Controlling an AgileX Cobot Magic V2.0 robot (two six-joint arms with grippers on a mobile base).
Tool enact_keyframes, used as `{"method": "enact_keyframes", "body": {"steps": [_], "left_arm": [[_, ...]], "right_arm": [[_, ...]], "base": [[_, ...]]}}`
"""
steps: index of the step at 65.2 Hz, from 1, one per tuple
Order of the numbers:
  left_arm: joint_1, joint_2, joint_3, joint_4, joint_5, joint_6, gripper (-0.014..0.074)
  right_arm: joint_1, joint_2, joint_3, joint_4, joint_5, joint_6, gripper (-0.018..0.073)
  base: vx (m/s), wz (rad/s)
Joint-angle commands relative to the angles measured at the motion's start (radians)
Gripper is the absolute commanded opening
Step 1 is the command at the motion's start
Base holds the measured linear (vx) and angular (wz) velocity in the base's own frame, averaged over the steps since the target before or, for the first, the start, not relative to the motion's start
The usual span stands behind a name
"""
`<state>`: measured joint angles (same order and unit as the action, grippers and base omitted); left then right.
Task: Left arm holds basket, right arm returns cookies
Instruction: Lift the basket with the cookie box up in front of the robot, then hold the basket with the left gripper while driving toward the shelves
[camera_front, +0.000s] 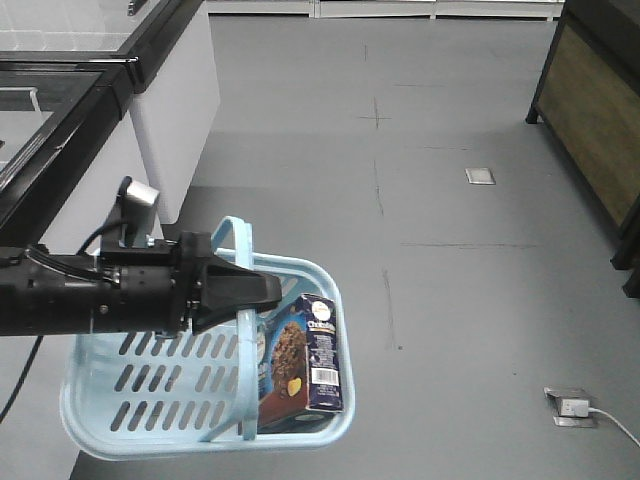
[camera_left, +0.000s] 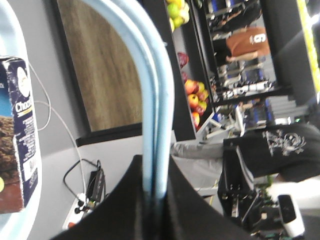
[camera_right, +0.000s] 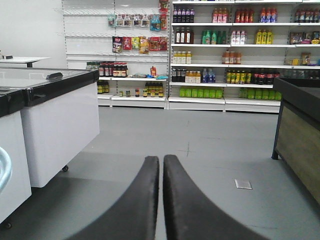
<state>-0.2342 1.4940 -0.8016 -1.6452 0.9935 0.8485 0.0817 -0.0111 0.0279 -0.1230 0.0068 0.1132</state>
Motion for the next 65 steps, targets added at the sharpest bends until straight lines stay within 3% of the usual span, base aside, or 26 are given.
{"method": "enact_keyframes", "body": {"steps": [1,21,65], "left_arm": [[-0.061,-0.044,-0.029,-0.138,0.015,0.027,-0.0006],[-0.205,-0.043,-0.029,-0.138,-0.065,0.048,-0.0006],[-0.214,-0.043,-0.029,-0.128,-0.091,0.055,-0.0006]], "right_arm": [[-0.001,-0.014,0.018,-0.007,-0.076,-0.001,-0.0011],[-0.001,-0.014,0.018,-0.007,-0.076,-0.001,-0.0011],[-0.001,-0.014,0.018,-0.007,-0.076,-0.001,-0.0011]], "base": [[0.00,0.00],[0.00,0.00],[0.00,0.00]]}}
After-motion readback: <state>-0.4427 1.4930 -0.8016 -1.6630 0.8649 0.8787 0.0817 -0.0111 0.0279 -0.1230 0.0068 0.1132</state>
